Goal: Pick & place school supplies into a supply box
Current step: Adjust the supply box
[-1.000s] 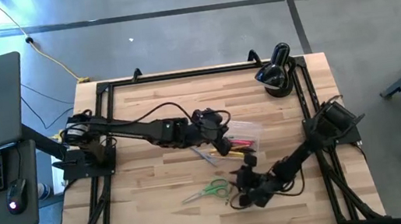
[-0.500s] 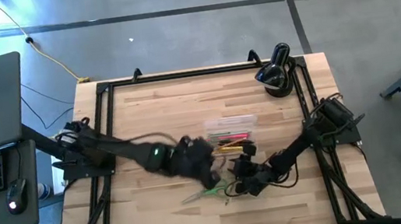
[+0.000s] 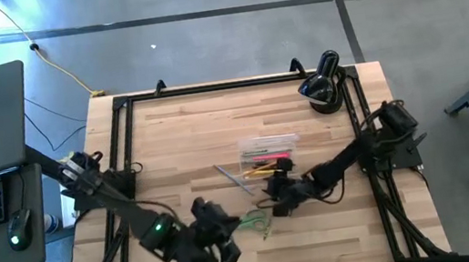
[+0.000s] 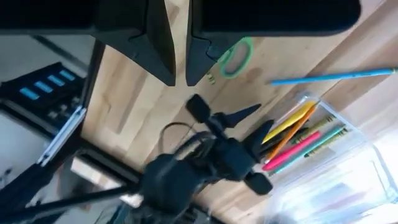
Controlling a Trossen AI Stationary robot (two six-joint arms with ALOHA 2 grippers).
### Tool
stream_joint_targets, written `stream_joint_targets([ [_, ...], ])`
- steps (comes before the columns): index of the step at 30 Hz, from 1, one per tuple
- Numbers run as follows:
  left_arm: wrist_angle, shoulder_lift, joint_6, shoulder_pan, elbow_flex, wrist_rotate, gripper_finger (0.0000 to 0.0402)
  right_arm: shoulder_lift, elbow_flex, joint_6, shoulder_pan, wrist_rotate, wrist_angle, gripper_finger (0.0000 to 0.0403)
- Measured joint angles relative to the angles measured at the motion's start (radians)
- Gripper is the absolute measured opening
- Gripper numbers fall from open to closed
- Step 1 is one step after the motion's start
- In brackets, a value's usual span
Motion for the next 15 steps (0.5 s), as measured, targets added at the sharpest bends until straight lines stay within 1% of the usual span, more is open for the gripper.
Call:
stream_joint_targets([
  [4, 0.007, 0.000, -0.041, -0.054, 0.000, -0.085, 0.0067, 0.000, 0.000, -0.031, -0.050, -0.042, 0.005, 0.0140],
  [8, 0.007, 0.000, -0.059, -0.093, 0.000, -0.133, 0.0067, -0.002, -0.001, -0.058, -0.066, -0.087, 0.083, 0.0140],
  [10, 0.007, 0.001, -0.060, -0.104, 0.000, -0.144, 0.0067, -0.004, 0.001, -0.108, -0.063, -0.064, 0.114, 0.0140],
  [12, 0.008, 0.001, -0.071, -0.109, 0.000, -0.153, 0.0067, -0.006, 0.001, -0.147, -0.066, -0.031, 0.106, 0.0140],
  [15, 0.007, 0.002, -0.086, -0.109, 0.000, -0.152, 0.0067, -0.015, 0.000, -0.150, -0.084, -0.040, 0.096, 0.0140],
])
